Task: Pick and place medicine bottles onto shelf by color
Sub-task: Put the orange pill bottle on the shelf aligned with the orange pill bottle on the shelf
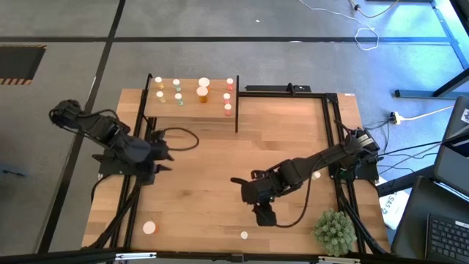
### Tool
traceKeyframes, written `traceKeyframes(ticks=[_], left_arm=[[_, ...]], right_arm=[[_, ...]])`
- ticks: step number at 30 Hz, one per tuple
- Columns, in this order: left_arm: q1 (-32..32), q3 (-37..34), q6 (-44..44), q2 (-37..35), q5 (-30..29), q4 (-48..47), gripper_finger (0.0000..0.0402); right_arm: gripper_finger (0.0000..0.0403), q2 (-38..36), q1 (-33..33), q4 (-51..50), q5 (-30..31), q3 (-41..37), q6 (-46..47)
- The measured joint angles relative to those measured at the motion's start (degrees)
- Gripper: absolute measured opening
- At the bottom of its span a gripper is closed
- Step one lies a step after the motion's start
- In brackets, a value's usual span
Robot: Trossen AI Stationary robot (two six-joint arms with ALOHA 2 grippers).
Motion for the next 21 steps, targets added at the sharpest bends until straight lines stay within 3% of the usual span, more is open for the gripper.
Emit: traceKeyframes(ticks=[4,10,21], left_arm=[[-3.1,2.05,-8.83,1.59,6.7,-8.15,0.0156],[-8.92,2.29,-20.05,3.24,15.03,-10.5,0.0156],[-22.17,0.84,-30.34,8.49,20.01,-10.3,0.0156]], right_arm=[[0.0194,0.0,0.69,1.02,-0.07,0.0,-1.59],[0.0194,0.0,0.54,1.11,0.58,0.0,-1.59],[0.0194,0.0,0.52,6.4,3.44,0.0,-2.8]])
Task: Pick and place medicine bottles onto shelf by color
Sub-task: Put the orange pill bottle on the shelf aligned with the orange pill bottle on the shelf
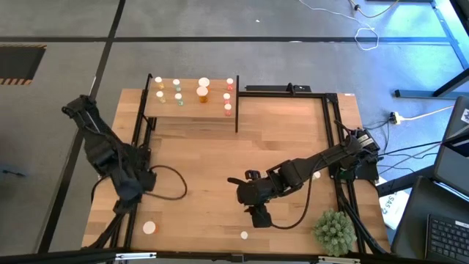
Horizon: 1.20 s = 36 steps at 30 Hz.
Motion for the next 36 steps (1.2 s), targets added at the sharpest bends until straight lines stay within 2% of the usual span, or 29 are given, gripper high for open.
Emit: traceKeyframes(ticks=[9,17,21,28,36], left_arm=[[-6.0,0.0,-4.52,4.62,-1.88,3.03,0.0156],[-13.78,0.0,-10.93,6.74,-6.49,8.25,0.0156],[-16.49,-0.02,-13.66,7.51,-9.5,8.6,0.0156],[-18.05,-0.02,-19.14,7.88,-14.76,8.64,0.0156],[-18.06,-0.04,-22.29,7.88,-15.29,8.51,0.0156]], right_arm=[[0.0194,1.28,-0.4,13.65,2.98,0.09,-7.76],[0.0194,3.46,-1.3,21.14,8.55,0.11,-7.67],[0.0194,5.56,-1.43,25.02,8.84,0.09,-9.73],[0.0194,5.99,-2.57,27.29,10.48,0.09,-12.44],[0.0194,6.01,-3.74,27.7,11.1,0.09,-10.79]])
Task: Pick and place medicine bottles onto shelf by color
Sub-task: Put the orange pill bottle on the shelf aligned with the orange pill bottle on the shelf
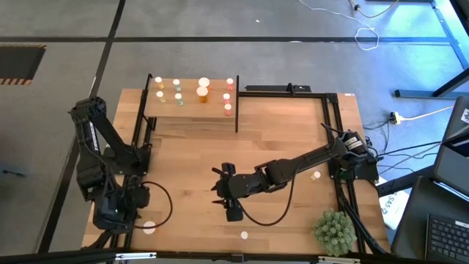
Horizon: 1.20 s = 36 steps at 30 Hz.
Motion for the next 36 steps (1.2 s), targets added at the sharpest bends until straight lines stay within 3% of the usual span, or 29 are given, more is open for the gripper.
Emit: traceKeyframes(ticks=[13,19,25,31,36], left_arm=[[0.0,-0.01,0.01,0.0,-0.12,-0.07,0.0156],[0.0,-0.01,-1.3,0.0,-4.26,-0.11,0.0156],[0.0,-0.02,-1.65,0.58,-4.47,0.1,0.0158],[0.0,-0.02,1.56,0.76,-5.75,-1.83,0.018],[0.02,-0.02,0.95,0.74,-5.94,-1.86,0.0222]], right_arm=[[0.0194,0.0,0.0,-0.14,-0.18,-0.02,-0.02],[0.0194,0.0,0.0,-0.16,-0.16,-0.04,-0.01],[0.0194,0.0,0.0,-0.16,-0.16,-0.04,0.02],[0.0194,0.0,0.0,-0.14,-0.16,-0.07,0.02],[0.0194,0.0,0.0,-0.14,-0.16,-0.09,0.02]])
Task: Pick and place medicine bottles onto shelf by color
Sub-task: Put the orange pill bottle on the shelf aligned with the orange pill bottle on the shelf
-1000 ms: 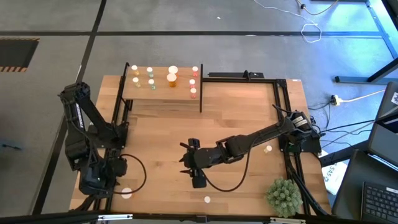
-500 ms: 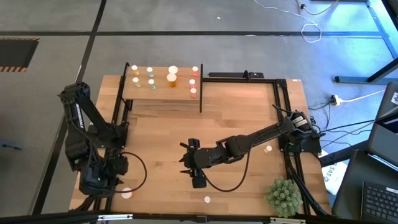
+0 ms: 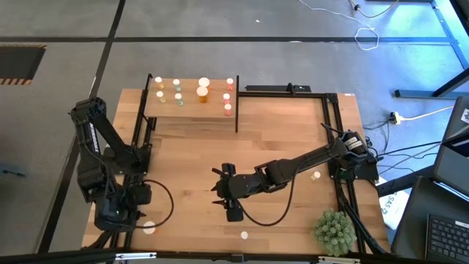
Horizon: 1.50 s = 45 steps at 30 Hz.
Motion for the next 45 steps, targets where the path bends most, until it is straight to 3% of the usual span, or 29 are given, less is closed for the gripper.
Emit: traceKeyframes(ticks=[8,14,30,45], left_arm=[[-0.71,-1.25,-5.74,2.26,0.24,3.82,0.0313],[-3.61,-1.64,-7.7,7.4,0.43,4.89,0.0353],[-6.01,-1.64,-13.15,20.02,-0.75,6.6,0.0368],[-6.01,-1.62,-14.84,24.91,0.43,8.87,0.0368]], right_arm=[[0.0194,0.0,0.01,0.0,0.0,0.0,-0.06],[0.0194,0.0,0.02,-0.02,0.0,0.0,-0.07],[0.0194,0.01,0.0,-0.04,0.05,0.0,-0.15],[0.0194,0.02,0.0,-0.06,0.2,0.0,-0.16]])
